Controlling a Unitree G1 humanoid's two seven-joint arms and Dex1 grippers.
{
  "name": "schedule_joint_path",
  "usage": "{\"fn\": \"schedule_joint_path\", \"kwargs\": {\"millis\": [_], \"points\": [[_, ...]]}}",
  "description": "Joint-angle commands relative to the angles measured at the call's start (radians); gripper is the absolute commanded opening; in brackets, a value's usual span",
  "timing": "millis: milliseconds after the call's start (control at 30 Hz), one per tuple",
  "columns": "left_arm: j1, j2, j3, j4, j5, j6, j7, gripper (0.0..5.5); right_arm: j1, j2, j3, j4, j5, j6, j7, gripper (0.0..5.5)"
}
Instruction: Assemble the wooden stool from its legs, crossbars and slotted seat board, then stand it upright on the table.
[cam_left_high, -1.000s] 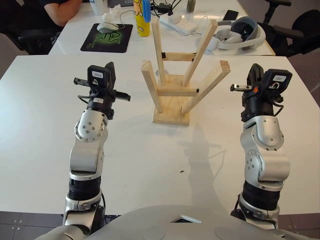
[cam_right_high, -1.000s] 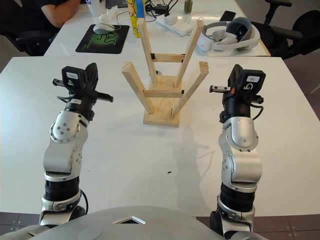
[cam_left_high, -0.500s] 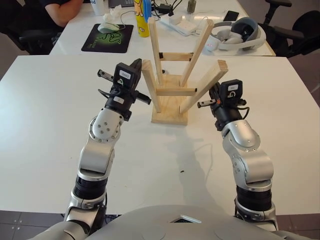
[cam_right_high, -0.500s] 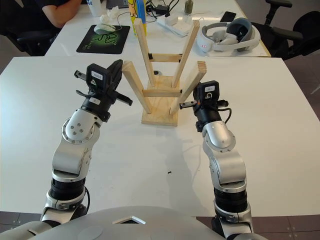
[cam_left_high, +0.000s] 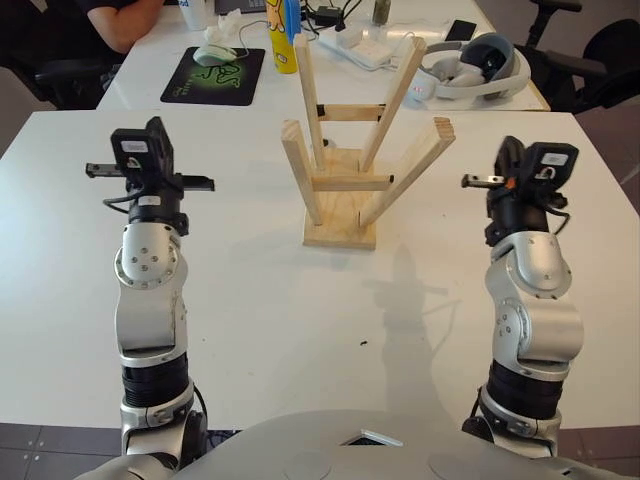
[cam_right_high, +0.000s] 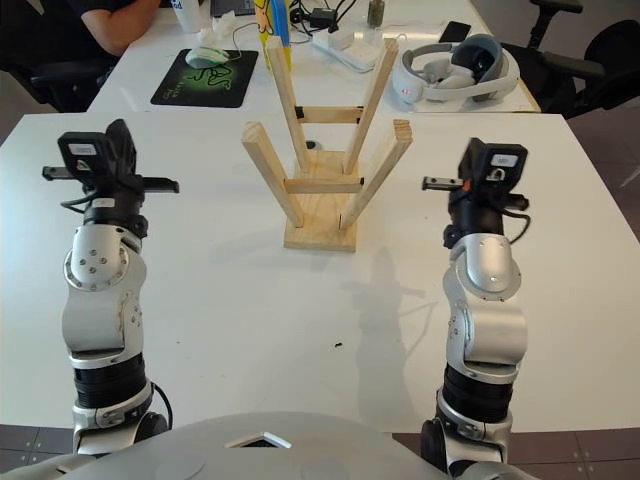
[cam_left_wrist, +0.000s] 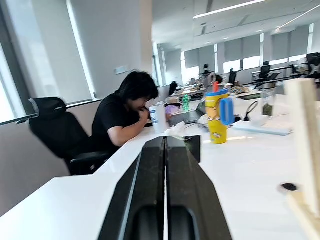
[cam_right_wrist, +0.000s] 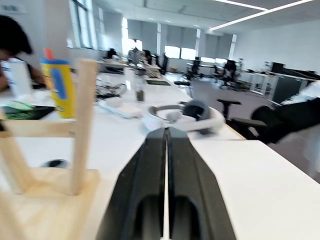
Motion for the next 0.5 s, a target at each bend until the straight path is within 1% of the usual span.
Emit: {"fn": "schedule_joint_path", "kwargs": {"millis": [33,100,167,233,300,400,467,500], "points": [[-0.03,0.025,-0.405,0.001,0.002,-0.015,-0.254,0.01,-0.015,-0.116,0.334,-0.039,-0.053,-0.023,0.213,0.0],[-0.007,0.022,-0.41,0.025,-0.007,0.035,-0.257,0.01,0.02,-0.095,0.314,-0.012,-0.035,0.027,0.197,0.0],[-0.005,0.035,-0.361,0.051,0.005,0.084,-0.227,0.01,0.049,-0.099,0.259,0.025,-0.031,0.074,0.175,0.0],[-0.01,0.044,-0.346,0.057,0.013,0.101,-0.216,0.01,0.056,-0.106,0.243,0.034,-0.033,0.09,0.171,0.0],[-0.013,0.065,-0.33,0.062,0.037,0.112,-0.203,0.01,0.064,-0.107,0.192,0.059,-0.043,0.117,0.151,0.0],[0.004,0.089,-0.264,0.076,0.072,0.13,-0.153,0.01,0.09,-0.104,0.116,0.117,-0.032,0.107,0.142,0.0],[0.01,0.098,-0.238,0.084,0.081,0.134,-0.144,0.01,0.101,-0.102,0.095,0.132,-0.027,0.098,0.141,0.0],[0.014,0.104,-0.222,0.092,0.081,0.13,-0.142,0.01,0.104,-0.095,0.062,0.127,-0.024,0.078,0.126,0.0]]}}
